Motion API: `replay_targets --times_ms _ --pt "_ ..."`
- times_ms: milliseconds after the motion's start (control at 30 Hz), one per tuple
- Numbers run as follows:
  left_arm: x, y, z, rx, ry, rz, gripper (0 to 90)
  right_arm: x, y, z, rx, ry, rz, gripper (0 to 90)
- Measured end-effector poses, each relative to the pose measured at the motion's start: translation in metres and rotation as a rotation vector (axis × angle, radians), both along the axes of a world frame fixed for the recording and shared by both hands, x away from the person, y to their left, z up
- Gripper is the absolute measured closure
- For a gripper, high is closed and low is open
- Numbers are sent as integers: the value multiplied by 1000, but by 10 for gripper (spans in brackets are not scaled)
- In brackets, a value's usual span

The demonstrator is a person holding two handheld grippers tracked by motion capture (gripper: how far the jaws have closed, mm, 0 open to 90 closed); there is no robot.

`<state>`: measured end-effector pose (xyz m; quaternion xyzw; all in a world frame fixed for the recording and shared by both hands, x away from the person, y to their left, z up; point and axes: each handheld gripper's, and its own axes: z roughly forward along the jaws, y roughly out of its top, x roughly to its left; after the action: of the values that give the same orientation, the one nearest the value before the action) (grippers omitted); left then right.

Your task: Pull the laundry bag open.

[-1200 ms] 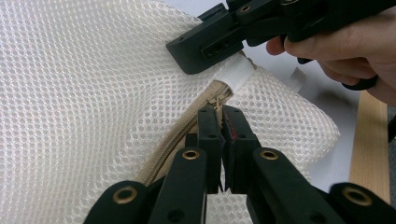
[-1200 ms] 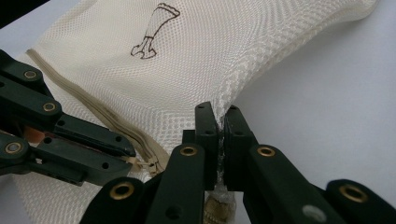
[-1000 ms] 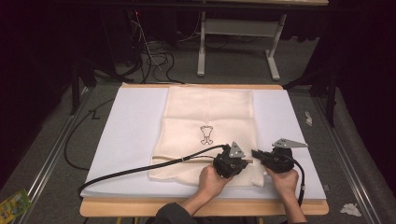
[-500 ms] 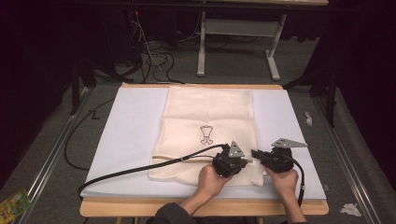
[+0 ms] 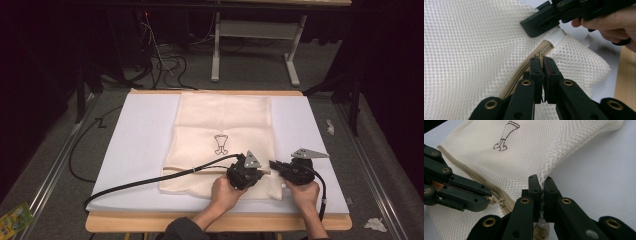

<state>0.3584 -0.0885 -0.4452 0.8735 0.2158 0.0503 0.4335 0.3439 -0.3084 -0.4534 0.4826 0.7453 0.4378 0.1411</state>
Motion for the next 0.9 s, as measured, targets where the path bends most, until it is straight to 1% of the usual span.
replay_targets --times_ms 67,200,300,333,400,467,633,700,867,900 --pt "2 4 0 -10 12 11 872 0 -1 0 4 -3 -2 882" --pt "2 8 0 1 1 12 872 1 0 0 -2 -4 -1 882" --pt "2 9 1 -5 4 13 872 0 0 0 -2 -4 -3 882" --pt "2 9 2 -4 -3 13 872 0 0 1 -4 -7 -2 881" --pt "1 10 2 -5 -4 12 872 0 0 1 -3 -7 -2 882" --pt "2 11 2 -12 -2 14 872 1 1 1 -3 -10 0 881" --pt "2 15 2 -10 1 20 872 1 1 1 -8 -8 -2 882" --pt "3 17 2 -15 4 19 872 1 2 1 -11 -10 -2 882" --pt "3 19 3 -18 0 24 872 2 4 1 -16 -11 3 881" --pt "3 20 3 -21 6 25 872 3 4 1 -27 -13 -2 881"
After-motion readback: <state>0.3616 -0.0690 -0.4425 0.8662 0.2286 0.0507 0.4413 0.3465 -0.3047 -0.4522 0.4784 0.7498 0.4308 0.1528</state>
